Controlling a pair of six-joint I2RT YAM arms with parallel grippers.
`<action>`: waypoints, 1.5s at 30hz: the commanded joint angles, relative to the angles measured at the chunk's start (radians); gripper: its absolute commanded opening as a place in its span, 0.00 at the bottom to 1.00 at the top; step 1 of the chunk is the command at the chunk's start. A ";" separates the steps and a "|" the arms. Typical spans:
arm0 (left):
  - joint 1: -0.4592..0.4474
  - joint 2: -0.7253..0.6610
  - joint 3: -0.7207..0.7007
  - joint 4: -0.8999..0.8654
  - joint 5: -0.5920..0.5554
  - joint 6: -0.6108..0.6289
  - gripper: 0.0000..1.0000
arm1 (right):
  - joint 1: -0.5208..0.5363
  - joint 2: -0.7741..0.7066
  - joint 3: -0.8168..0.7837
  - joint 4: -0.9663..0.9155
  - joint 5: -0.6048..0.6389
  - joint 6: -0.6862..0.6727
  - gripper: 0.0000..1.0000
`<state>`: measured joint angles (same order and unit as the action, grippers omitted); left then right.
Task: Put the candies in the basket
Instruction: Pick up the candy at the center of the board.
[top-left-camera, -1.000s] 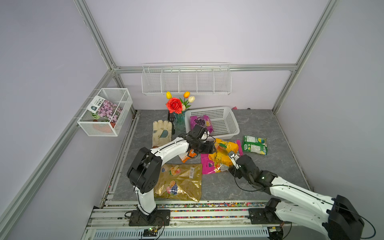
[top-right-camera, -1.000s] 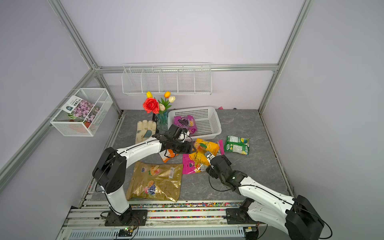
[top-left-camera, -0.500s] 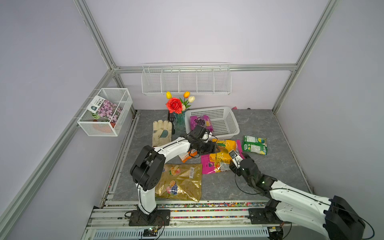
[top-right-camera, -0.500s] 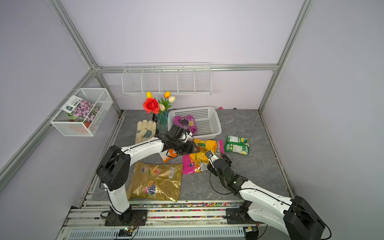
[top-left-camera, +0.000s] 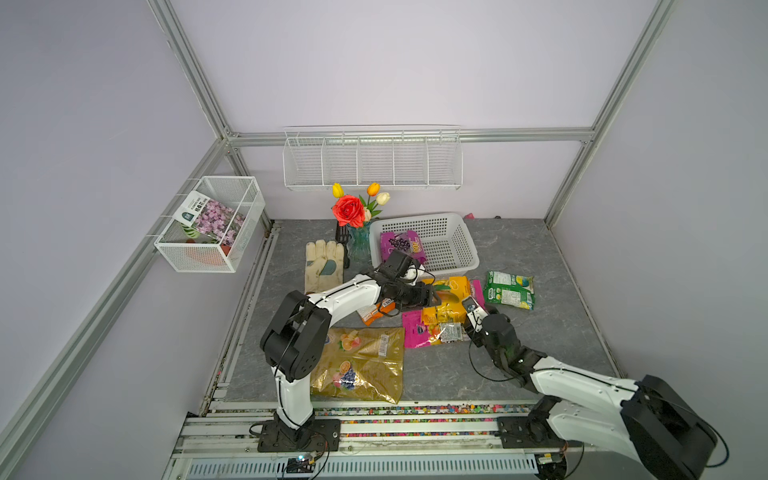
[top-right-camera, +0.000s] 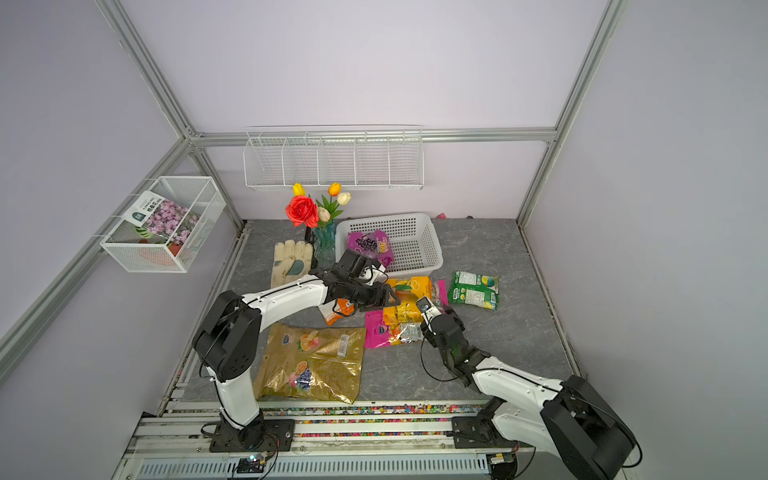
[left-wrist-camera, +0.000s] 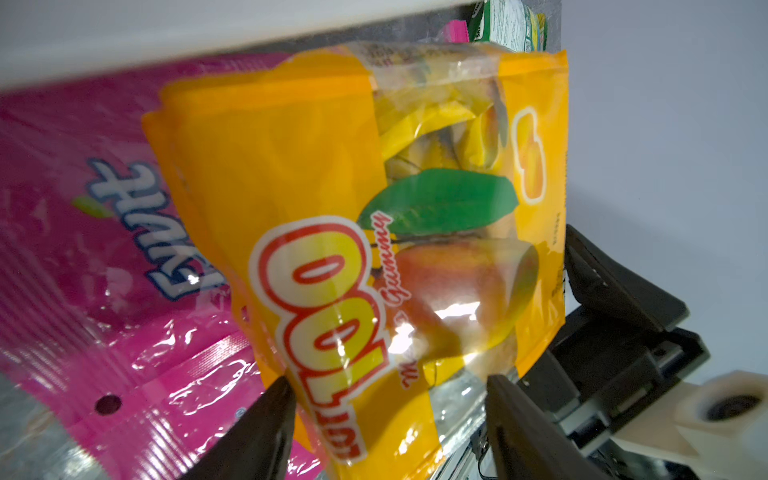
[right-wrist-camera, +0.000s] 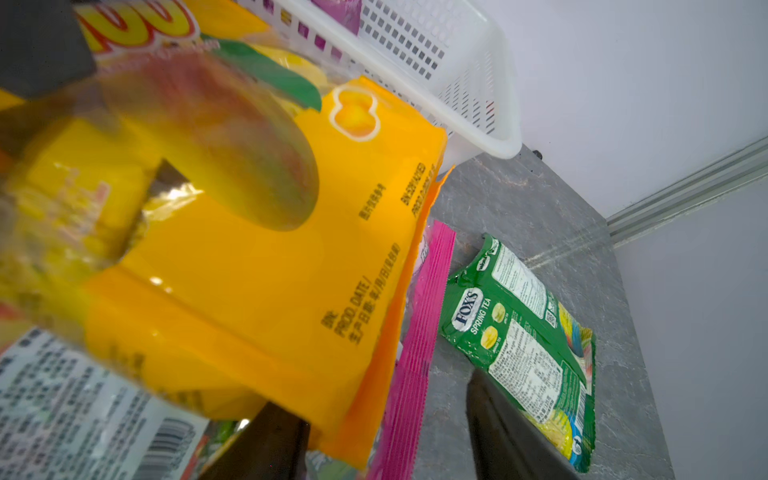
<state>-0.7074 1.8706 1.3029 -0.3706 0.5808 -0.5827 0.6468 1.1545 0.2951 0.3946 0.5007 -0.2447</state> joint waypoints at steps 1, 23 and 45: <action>-0.002 0.035 0.006 -0.014 0.013 0.015 0.75 | -0.022 0.049 0.030 0.054 -0.017 0.007 0.66; -0.003 0.020 0.062 -0.066 0.009 0.053 0.75 | -0.088 -0.039 -0.008 0.170 -0.228 -0.093 0.00; -0.001 -0.199 0.124 -0.179 -0.358 0.126 0.77 | -0.088 -0.262 0.408 -0.270 -0.163 -0.081 0.00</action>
<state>-0.7074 1.6569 1.3830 -0.5011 0.3328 -0.4835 0.5610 0.8661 0.6197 0.0818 0.3264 -0.3313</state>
